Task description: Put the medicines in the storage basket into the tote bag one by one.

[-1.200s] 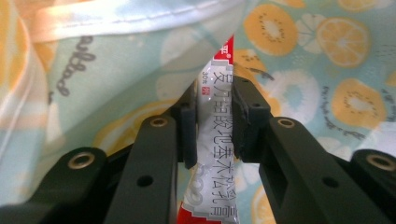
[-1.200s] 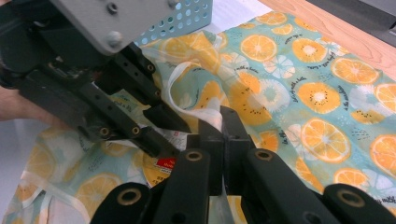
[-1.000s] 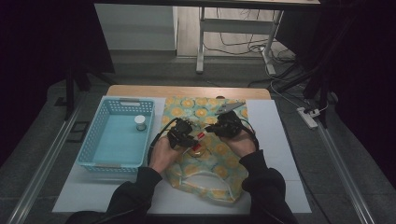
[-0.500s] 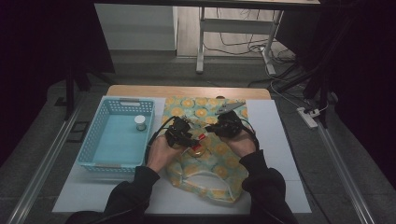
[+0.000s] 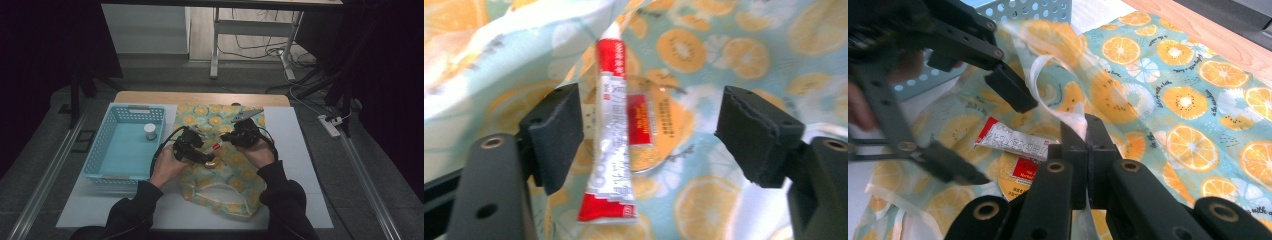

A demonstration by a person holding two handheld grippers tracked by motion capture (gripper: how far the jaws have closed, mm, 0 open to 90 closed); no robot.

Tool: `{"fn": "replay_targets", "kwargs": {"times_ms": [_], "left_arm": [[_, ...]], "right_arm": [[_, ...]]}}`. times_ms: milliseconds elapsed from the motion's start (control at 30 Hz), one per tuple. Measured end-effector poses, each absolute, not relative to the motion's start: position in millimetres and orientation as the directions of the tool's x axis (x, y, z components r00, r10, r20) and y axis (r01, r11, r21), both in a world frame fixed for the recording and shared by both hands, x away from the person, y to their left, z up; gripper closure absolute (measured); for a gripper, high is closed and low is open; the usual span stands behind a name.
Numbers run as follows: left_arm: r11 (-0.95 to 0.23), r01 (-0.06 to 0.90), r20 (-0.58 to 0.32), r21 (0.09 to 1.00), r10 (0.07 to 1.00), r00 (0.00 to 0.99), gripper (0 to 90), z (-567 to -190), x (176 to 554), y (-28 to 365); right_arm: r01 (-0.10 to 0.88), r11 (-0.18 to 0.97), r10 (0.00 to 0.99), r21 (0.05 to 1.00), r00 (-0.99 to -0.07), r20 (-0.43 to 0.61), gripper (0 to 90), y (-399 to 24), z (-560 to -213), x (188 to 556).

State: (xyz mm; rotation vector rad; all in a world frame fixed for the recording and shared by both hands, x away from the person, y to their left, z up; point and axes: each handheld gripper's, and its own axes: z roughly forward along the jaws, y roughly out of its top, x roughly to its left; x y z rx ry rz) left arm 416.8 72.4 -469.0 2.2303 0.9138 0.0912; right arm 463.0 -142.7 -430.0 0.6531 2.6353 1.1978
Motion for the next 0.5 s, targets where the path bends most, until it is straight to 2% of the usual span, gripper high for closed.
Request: {"fn": "replay_targets", "kwargs": {"times_ms": [500], "left_arm": [[-0.46,0.599,-0.236,0.656,0.629,0.741,7.8,-454.4,406.4,106.7]], "right_arm": [[0.315,0.581,0.455,0.75,-0.89,0.021,89.8,-142.0,-429.4,462.0]]}}
